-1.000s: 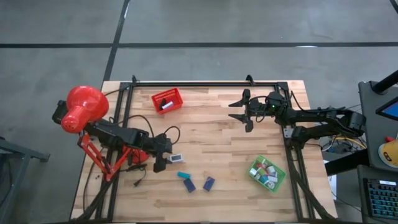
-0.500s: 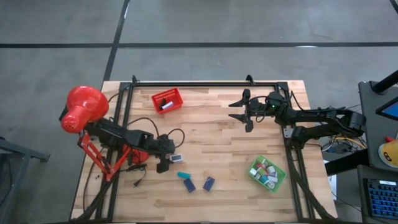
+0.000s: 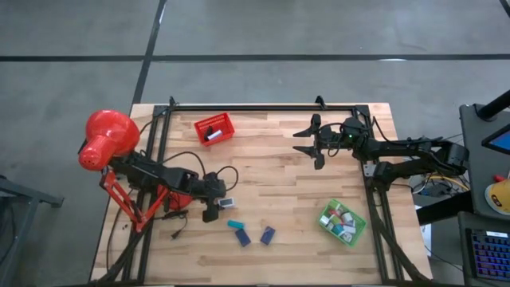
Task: Pick & Place Office items
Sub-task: Put the white digital clock into the red bin
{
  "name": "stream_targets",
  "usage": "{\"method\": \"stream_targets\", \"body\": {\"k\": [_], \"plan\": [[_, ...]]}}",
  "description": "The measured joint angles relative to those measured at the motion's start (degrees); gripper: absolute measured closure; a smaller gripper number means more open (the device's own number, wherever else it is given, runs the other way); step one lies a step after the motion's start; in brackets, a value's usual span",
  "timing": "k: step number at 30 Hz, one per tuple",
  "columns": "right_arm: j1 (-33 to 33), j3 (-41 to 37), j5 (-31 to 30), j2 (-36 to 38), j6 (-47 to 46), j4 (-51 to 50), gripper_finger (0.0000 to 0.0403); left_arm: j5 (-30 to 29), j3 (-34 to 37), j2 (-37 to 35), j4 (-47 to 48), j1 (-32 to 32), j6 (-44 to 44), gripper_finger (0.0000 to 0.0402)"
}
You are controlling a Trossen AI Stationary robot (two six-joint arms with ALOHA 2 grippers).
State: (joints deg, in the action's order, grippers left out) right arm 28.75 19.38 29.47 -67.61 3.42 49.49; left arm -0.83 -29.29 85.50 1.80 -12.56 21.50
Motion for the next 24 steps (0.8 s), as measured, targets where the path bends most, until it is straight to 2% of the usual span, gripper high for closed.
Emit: {"method": "stream_targets", "body": {"k": [12,24], "plan": [[0.0,0.0,0.0,0.0,0.0,0.0,0.0199,-1.1,0.3,0.1,-0.2,0.0,0.0,0.0145],[0.0,0.0,0.0,0.0,0.0,0.0,0.0199,-1.8,0.4,0.1,-0.6,0.1,-0.3,0.0223]]}}
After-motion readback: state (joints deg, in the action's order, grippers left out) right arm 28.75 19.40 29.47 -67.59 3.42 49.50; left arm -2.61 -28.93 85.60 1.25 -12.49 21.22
